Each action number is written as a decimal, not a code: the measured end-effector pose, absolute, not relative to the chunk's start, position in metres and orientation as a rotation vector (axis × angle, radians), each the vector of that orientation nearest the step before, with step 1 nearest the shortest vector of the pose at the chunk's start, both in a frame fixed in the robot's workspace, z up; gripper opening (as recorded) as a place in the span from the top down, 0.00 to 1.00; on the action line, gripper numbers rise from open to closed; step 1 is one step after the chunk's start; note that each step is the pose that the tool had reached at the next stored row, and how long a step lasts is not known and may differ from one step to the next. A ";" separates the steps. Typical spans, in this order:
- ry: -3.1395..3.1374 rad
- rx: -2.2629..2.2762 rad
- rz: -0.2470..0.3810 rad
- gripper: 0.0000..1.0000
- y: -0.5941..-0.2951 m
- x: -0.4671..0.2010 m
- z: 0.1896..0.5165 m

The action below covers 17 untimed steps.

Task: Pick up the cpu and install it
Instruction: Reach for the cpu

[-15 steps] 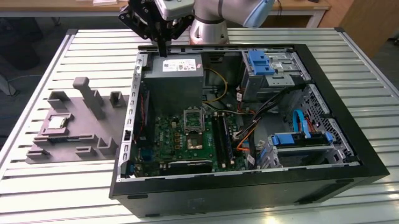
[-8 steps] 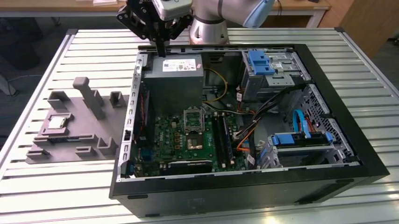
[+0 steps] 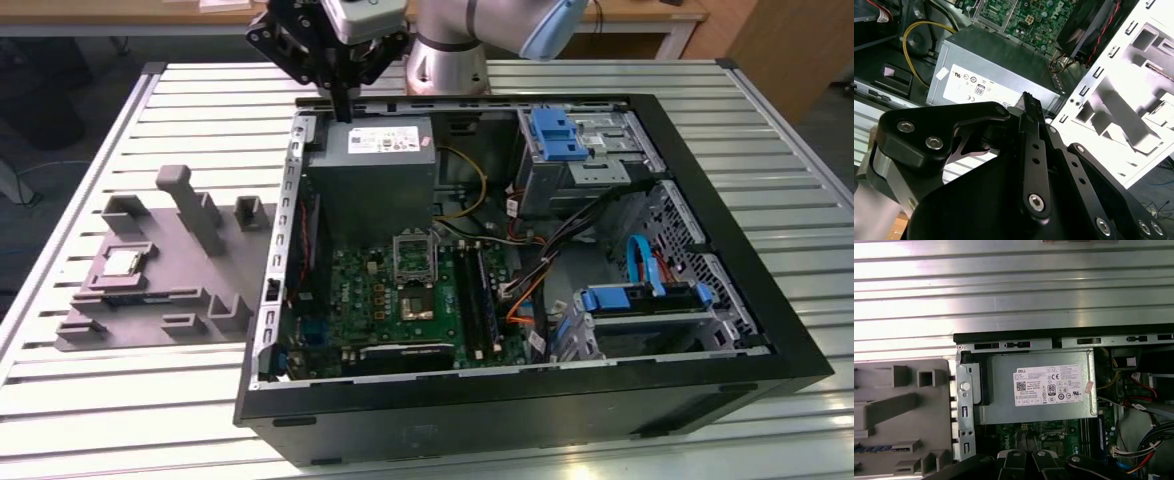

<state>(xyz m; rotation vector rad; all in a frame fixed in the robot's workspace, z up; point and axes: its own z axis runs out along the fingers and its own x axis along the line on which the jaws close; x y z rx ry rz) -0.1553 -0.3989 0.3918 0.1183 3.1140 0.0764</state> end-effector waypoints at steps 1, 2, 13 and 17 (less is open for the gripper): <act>3.114 0.118 0.076 0.89 -0.399 -0.156 0.392; 3.114 0.118 0.076 0.89 -0.399 -0.156 0.392; 3.114 0.118 0.076 0.89 -0.399 -0.157 0.392; 3.114 0.118 0.076 0.89 -0.399 -0.158 0.392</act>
